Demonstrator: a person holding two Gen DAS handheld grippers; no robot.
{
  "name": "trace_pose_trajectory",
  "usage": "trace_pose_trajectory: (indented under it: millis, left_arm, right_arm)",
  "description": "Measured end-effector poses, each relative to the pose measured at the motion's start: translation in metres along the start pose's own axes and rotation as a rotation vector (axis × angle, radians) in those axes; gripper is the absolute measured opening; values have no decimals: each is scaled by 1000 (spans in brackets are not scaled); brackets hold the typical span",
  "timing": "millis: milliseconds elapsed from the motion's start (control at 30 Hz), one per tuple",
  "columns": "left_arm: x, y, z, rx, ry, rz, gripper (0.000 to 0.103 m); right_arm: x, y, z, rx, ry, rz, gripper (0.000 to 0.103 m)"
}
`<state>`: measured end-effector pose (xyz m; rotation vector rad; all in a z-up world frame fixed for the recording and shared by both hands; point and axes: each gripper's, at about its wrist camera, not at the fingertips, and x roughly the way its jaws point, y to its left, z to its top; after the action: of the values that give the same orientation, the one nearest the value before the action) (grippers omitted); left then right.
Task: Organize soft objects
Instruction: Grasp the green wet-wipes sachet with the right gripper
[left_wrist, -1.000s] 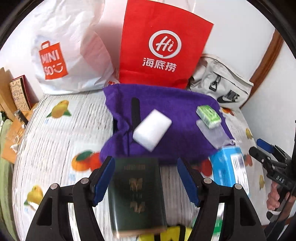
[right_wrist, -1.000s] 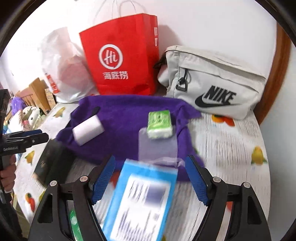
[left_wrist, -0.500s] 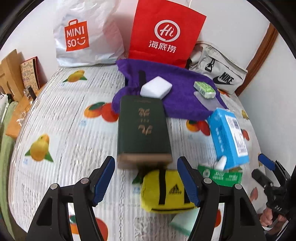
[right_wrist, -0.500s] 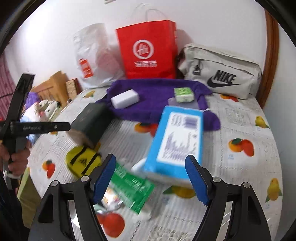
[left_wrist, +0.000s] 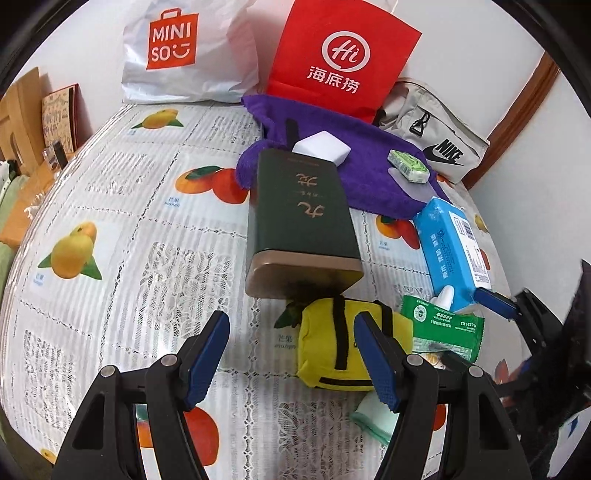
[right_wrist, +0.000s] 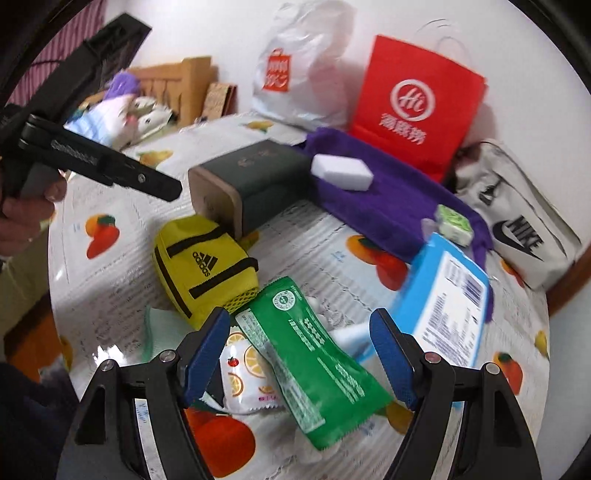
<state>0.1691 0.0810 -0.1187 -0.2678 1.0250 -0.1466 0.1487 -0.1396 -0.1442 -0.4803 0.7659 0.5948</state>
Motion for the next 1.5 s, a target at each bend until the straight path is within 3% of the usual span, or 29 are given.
trace_pose_trajectory:
  millis: [133,300,433,633,700,867,1100,1233,1400,1500]
  left_arm:
    - [2,5,-2,-6,7,-14,68]
    - [4,11,-4,-22,14,-24,68]
    - [3,13,-6,-23,14,-26,68]
    - [1,11,-13,-19,20,-25,68]
    - [0,11,-14,-18,20,-22,68]
    - [-4,10,-19,-11,23,-8,68]
    - [-6,6,-28,0,25,4,68]
    - [-6,4,-33,3,30,7,68]
    - [-1,-1,-37,9,44,13,68]
    - [3,-7,-38,21,54,11,68]
  right_arm:
    - [21,2,0,-41,84,35,77]
    - [28,-1,-11,38,175,109,71]
    - [15,2,-23,90,178,137,65]
    - [11,5,-34,156,181,113,56]
    - [10,3,-34,204,161,122,46]
    - [10,-7,-34,282,130,105,36]
    - [-11,-16,-43,375,59,129,36]
    - [-25,-22,-55,422,36,100,36]
    - [-35,-34,-77,476,52,7,41]
    - [-25,-36,-86,491,76,20,45]
